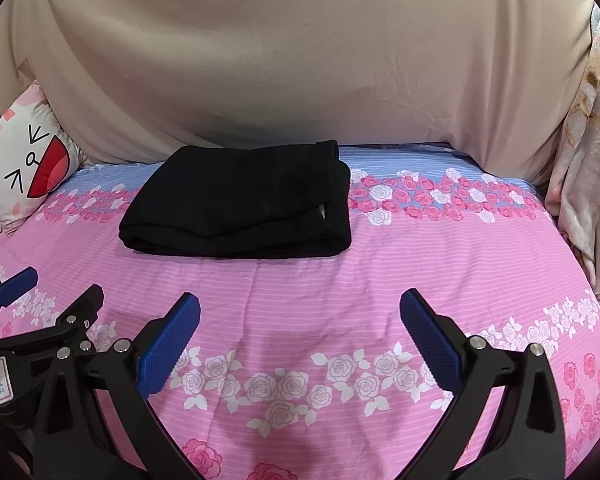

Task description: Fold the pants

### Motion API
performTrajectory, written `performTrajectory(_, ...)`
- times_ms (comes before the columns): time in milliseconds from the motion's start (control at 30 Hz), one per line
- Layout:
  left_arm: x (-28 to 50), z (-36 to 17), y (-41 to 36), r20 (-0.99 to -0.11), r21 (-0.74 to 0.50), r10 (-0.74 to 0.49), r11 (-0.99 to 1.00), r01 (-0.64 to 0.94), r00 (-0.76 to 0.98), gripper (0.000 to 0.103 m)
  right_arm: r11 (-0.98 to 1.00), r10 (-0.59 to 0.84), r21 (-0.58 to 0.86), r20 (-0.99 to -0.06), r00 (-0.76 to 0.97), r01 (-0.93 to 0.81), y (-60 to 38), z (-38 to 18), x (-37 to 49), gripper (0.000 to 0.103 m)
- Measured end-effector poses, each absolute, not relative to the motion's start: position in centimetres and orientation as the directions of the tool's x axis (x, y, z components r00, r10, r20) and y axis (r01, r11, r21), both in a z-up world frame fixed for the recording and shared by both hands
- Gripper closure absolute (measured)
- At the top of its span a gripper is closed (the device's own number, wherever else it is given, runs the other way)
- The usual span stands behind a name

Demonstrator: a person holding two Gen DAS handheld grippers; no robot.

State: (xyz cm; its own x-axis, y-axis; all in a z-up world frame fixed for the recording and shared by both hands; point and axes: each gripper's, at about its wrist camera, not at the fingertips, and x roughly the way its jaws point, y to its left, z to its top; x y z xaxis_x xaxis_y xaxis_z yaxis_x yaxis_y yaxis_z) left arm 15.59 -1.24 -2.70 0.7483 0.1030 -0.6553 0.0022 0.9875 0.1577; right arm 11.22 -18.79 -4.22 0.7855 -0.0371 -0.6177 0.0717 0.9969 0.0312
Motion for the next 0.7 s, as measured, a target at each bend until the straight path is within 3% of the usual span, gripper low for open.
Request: performTrajectory(700, 15.76, -2.84, -1.31, -0.657, 0.16, 0.101, 0.987, 0.007, 0.747, 0.016, 0.996, -0.047, 0.028, -0.624, 0.78, 0.082, -19.03, -4.59, 11.51, 0.005)
